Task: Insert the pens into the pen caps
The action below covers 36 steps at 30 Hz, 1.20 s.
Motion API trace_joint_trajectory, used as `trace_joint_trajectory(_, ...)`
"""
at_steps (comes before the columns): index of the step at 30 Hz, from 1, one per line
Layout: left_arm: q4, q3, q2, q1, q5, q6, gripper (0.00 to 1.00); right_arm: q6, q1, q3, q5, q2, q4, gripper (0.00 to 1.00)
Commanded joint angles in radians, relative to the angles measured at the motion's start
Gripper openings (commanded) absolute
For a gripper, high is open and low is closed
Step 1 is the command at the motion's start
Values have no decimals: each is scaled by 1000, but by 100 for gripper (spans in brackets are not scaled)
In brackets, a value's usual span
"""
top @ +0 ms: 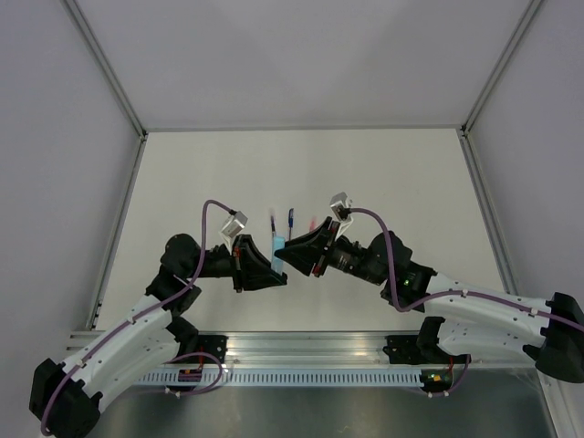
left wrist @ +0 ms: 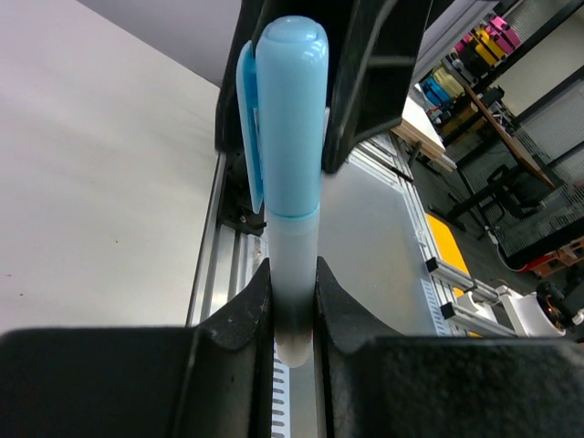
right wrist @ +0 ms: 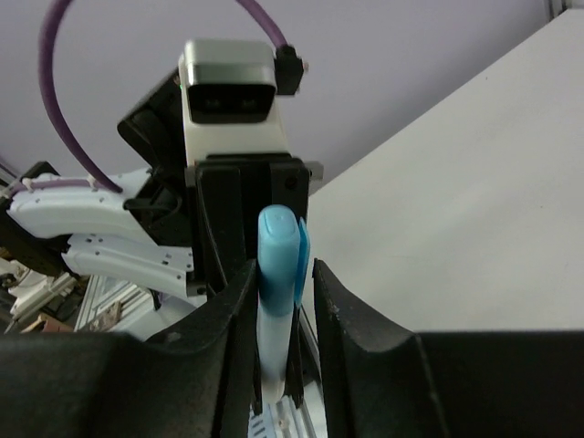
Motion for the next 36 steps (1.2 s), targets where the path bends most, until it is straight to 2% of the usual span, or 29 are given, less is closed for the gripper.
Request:
trace_joint_trajectory(1,48,53,-27,1,-31,54,2,-38,17,3,-50,-13,-111,36)
trace_joint_trajectory(13,83,27,-56,1,-15,28,2,-82,17,50,-39,-36,-130,61)
trace_joint_trajectory(19,108,1,-62,1,-6,16,2,-111,16,119,-7,-29,-177,66)
trace_joint_trajectory(31,128,-39,-73,1,3,18,2,-144,17,285,8,68,-220,67)
trace_joint_trajectory(36,137,-35,-73,1,11,13,2,-134,16,319,-35,109,-214,58)
